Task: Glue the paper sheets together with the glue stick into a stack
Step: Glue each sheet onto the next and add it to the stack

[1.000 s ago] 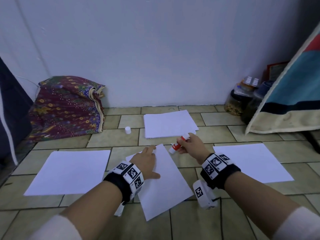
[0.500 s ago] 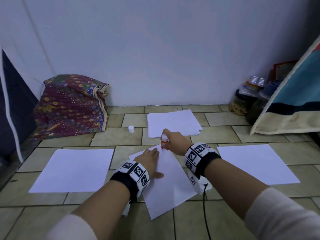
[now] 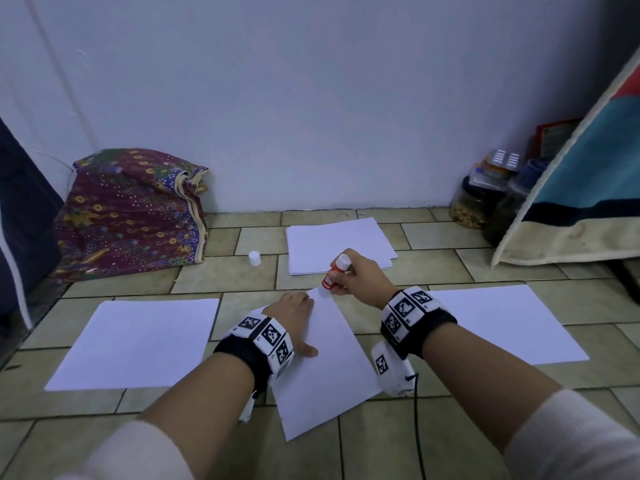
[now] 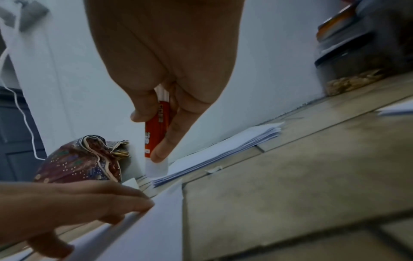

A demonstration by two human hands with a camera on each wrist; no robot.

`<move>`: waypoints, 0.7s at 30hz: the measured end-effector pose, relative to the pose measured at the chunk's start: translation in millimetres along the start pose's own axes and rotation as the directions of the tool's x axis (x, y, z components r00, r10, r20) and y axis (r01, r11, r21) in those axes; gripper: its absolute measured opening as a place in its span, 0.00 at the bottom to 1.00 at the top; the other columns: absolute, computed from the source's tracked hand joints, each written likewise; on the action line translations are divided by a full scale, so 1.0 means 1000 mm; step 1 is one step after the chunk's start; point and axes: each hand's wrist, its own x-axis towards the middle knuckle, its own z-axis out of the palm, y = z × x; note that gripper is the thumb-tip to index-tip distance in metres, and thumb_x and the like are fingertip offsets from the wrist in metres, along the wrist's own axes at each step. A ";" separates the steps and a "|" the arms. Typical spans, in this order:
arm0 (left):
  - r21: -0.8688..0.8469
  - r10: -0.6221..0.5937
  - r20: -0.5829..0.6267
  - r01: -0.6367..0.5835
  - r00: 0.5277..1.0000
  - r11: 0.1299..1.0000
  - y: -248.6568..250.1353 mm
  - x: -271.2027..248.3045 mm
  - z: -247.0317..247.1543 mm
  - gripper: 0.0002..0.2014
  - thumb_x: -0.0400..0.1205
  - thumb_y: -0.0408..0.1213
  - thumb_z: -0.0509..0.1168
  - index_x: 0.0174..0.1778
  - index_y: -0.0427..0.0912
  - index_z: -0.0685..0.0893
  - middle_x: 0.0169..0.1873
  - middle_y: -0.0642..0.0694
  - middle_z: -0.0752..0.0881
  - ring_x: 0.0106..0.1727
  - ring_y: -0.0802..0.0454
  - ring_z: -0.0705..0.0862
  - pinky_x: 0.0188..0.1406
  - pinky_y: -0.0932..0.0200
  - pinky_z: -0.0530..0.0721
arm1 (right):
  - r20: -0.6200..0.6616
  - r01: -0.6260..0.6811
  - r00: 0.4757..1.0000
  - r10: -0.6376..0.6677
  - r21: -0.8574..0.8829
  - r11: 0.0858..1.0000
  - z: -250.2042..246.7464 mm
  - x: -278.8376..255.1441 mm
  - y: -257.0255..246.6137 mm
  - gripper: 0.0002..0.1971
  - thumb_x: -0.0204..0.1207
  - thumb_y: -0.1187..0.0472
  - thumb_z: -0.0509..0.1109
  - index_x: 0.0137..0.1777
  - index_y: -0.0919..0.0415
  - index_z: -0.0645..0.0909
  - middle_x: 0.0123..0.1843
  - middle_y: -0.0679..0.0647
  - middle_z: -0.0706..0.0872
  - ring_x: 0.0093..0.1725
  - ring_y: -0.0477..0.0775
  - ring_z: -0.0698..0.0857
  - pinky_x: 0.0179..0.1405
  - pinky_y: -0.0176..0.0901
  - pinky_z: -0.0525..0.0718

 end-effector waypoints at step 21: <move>-0.040 0.062 0.017 -0.061 0.998 0.997 -0.005 -0.003 -0.002 0.49 0.74 0.56 0.73 0.84 0.50 0.51 0.82 0.47 0.58 0.81 0.46 0.57 0.79 0.50 0.63 | 0.656 0.378 0.754 -0.024 -0.405 0.832 -0.025 -0.064 0.002 0.07 0.78 0.64 0.70 0.53 0.57 0.76 0.52 0.57 0.89 0.50 0.56 0.88 0.54 0.50 0.86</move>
